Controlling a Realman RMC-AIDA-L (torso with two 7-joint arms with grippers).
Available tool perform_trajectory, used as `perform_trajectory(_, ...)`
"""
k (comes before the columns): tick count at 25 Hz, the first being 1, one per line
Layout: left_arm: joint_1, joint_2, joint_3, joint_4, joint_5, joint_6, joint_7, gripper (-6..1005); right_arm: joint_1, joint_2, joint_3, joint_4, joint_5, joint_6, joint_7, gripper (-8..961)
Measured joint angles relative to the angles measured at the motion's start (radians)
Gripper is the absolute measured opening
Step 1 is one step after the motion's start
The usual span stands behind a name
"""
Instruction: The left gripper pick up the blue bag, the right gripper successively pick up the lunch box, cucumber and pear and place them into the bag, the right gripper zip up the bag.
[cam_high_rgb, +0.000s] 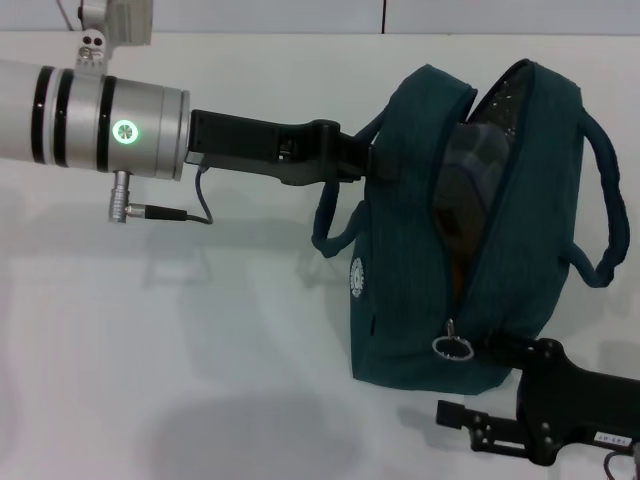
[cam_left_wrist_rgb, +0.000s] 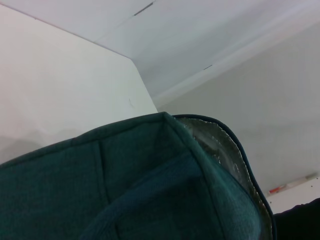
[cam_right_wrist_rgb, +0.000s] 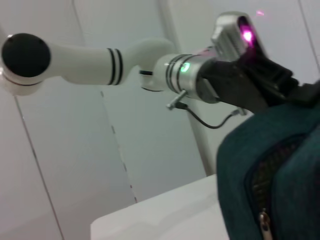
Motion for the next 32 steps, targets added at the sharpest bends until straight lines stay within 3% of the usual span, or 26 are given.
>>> perform_trajectory(13, -0.002, 0.0, 0.001, 0.0, -0.001, 0.0, 0.005, 46, 0.002, 0.0, 0.002, -0.006, 0.018, 0.003, 0.005, 596)
perform_trajectory(23, -0.002, 0.0, 0.001, 0.0, -0.002, 0.0, 0.008, 46, 0.003, 0.0, -0.001, -0.006, 0.043, 0.007, 0.008, 165)
perform_trajectory(29, -0.002, 0.0, 0.001, 0.0, -0.004, 0.0, 0.01, 46, 0.003, 0.0, -0.001, -0.006, 0.044, 0.015, 0.009, 8)
perform_trajectory(32, -0.002, 0.0, 0.0, 0.001, -0.005, 0.0, 0.01, 46, 0.002, 0.0, 0.002, -0.006, 0.044, 0.019, 0.008, 8)
